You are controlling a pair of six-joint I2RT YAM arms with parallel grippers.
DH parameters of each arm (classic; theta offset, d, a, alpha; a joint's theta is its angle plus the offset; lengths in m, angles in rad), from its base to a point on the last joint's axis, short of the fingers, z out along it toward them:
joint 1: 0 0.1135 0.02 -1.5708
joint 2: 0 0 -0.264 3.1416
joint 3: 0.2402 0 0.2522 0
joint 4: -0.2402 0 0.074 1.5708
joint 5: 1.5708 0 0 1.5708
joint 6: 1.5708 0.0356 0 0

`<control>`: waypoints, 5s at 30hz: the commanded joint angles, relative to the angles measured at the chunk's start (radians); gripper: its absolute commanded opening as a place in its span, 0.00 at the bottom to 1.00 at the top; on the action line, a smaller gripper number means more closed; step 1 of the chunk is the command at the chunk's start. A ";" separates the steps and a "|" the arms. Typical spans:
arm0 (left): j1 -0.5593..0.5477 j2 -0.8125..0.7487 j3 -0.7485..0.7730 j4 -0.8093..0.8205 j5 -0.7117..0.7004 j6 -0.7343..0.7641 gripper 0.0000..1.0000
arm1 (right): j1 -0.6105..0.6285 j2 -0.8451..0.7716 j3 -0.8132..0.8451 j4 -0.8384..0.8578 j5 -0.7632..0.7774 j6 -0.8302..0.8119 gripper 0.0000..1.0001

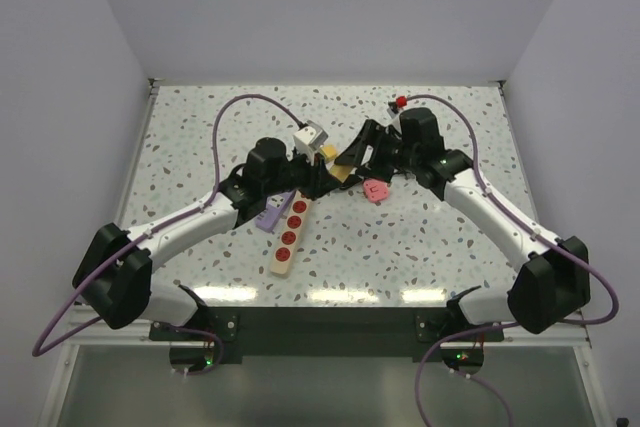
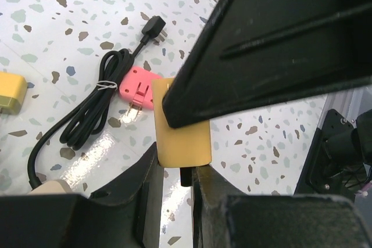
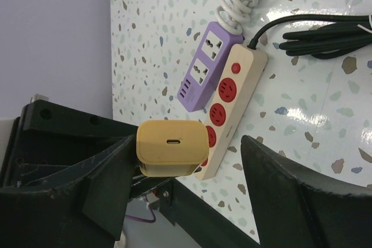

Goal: Insert the plug

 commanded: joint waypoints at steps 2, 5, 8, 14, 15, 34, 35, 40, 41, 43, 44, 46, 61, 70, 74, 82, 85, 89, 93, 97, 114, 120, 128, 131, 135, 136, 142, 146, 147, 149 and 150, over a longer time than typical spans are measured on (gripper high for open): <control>0.004 -0.036 -0.003 0.029 0.041 0.039 0.00 | -0.055 -0.002 0.008 0.071 -0.086 0.010 0.75; 0.004 -0.037 0.000 0.026 0.041 0.042 0.00 | -0.067 0.015 0.028 0.069 -0.127 0.007 0.73; 0.004 -0.033 0.003 0.026 0.036 0.045 0.00 | -0.067 0.047 0.038 0.065 -0.176 0.007 0.71; 0.004 -0.017 0.008 0.027 0.030 0.047 0.00 | -0.067 0.076 0.032 0.080 -0.276 0.016 0.64; 0.004 -0.019 0.006 0.027 0.030 0.045 0.00 | -0.067 0.078 0.032 0.074 -0.291 0.015 0.62; 0.007 -0.040 -0.004 -0.108 -0.122 0.056 0.79 | -0.109 0.162 0.109 0.046 -0.253 -0.036 0.00; 0.009 -0.056 -0.015 -0.121 -0.126 0.059 0.87 | -0.121 0.171 0.112 0.065 -0.246 -0.035 0.00; 0.029 -0.102 -0.041 -0.172 -0.188 0.091 0.91 | -0.198 0.186 0.139 0.103 -0.213 -0.041 0.00; 0.035 -0.117 -0.053 -0.230 -0.209 0.097 0.90 | -0.205 0.186 0.144 0.106 -0.210 -0.051 0.00; 0.061 -0.129 -0.064 -0.272 -0.316 0.117 0.91 | -0.230 0.188 0.153 0.108 -0.206 -0.064 0.00; 0.075 -0.142 -0.079 -0.281 -0.353 0.123 0.91 | -0.238 0.185 0.156 0.106 -0.206 -0.073 0.00; 0.134 -0.146 -0.098 -0.295 -0.454 0.142 0.91 | -0.256 0.176 0.152 0.102 -0.206 -0.082 0.00; 0.218 -0.031 -0.131 -0.297 -0.400 0.234 0.87 | -0.282 0.094 0.074 0.112 -0.203 -0.073 0.00; 0.218 -0.008 -0.161 -0.307 -0.335 0.202 0.88 | -0.282 0.087 0.067 0.114 -0.212 -0.073 0.00; 0.218 0.035 -0.149 -0.316 -0.353 0.214 0.88 | -0.282 0.071 0.061 0.112 -0.215 -0.077 0.00; 0.208 0.108 -0.128 -0.321 -0.353 0.222 0.87 | -0.282 0.021 0.017 0.109 -0.204 -0.082 0.00; 0.196 0.131 -0.124 -0.307 -0.353 0.225 0.75 | -0.282 0.009 0.005 0.105 -0.198 -0.084 0.00; 0.156 0.171 -0.104 -0.281 -0.343 0.261 0.36 | -0.282 -0.004 -0.008 0.100 -0.196 -0.088 0.00; 0.095 0.223 -0.061 -0.264 -0.353 0.286 0.00 | -0.282 -0.016 -0.006 0.057 -0.186 -0.136 0.00; 0.057 0.256 -0.027 -0.235 -0.289 0.315 0.00 | -0.282 -0.042 -0.017 0.010 -0.144 -0.220 0.00; 0.010 0.219 0.011 -0.304 -0.257 0.329 0.39 | -0.100 0.005 -0.057 0.138 0.058 -0.469 0.00; 0.017 0.125 -0.013 -0.359 -0.294 0.225 0.59 | -0.020 0.076 -0.051 0.197 0.115 -0.564 0.00; 0.021 0.062 -0.078 -0.442 -0.340 0.157 0.64 | 0.046 0.205 -0.006 0.273 0.130 -0.625 0.00; 0.021 0.046 -0.092 -0.464 -0.343 0.136 0.66 | 0.071 0.254 0.020 0.293 0.127 -0.643 0.00; 0.053 -0.003 -0.084 -0.508 -0.353 0.061 0.66 | 0.104 0.295 0.040 0.310 0.121 -0.677 0.00; 0.067 -0.016 -0.084 -0.513 -0.347 0.026 0.66 | 0.120 0.300 0.041 0.318 0.123 -0.685 0.00; 0.174 -0.056 -0.081 -0.519 -0.245 -0.073 0.66 | 0.153 0.334 0.041 0.341 0.147 -0.731 0.00; 0.196 -0.051 -0.064 -0.528 -0.215 -0.082 0.66 | 0.164 0.346 0.028 0.376 0.156 -0.763 0.00; 0.196 -0.050 -0.060 -0.533 -0.212 -0.082 0.66 | 0.167 0.351 0.028 0.381 0.156 -0.777 0.00; 0.202 -0.043 -0.053 -0.543 -0.200 -0.081 0.66 | 0.172 0.366 0.028 0.388 0.175 -0.789 0.00; 0.204 -0.043 -0.050 -0.545 -0.199 -0.077 0.66 | 0.170 0.371 0.026 0.394 0.181 -0.800 0.00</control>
